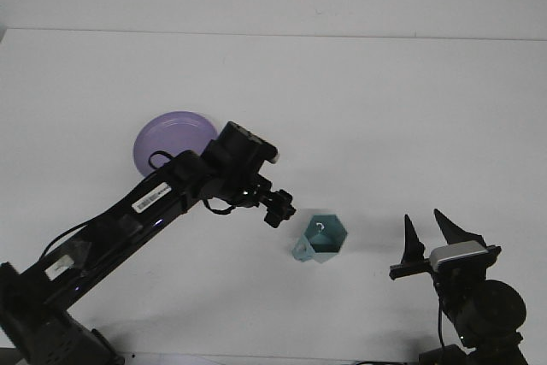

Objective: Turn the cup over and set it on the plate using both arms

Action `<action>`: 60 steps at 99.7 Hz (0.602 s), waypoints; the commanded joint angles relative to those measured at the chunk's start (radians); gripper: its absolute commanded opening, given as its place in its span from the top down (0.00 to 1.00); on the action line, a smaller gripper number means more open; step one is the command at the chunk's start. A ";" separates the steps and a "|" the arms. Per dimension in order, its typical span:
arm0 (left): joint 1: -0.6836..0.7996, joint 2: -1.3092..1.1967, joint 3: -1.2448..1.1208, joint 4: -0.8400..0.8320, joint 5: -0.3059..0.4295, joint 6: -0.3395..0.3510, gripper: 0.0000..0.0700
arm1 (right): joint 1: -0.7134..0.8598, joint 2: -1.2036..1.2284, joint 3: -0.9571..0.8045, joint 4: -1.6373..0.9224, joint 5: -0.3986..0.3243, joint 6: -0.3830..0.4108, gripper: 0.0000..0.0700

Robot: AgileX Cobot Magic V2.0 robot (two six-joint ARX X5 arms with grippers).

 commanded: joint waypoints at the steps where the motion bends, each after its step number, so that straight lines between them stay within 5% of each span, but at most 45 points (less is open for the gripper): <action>1: -0.030 0.048 0.042 -0.005 0.007 0.015 0.40 | 0.001 0.003 0.006 0.010 0.003 0.007 0.48; 60: -0.135 0.293 0.110 0.051 0.003 0.005 0.40 | 0.001 0.003 0.006 0.011 0.003 0.008 0.48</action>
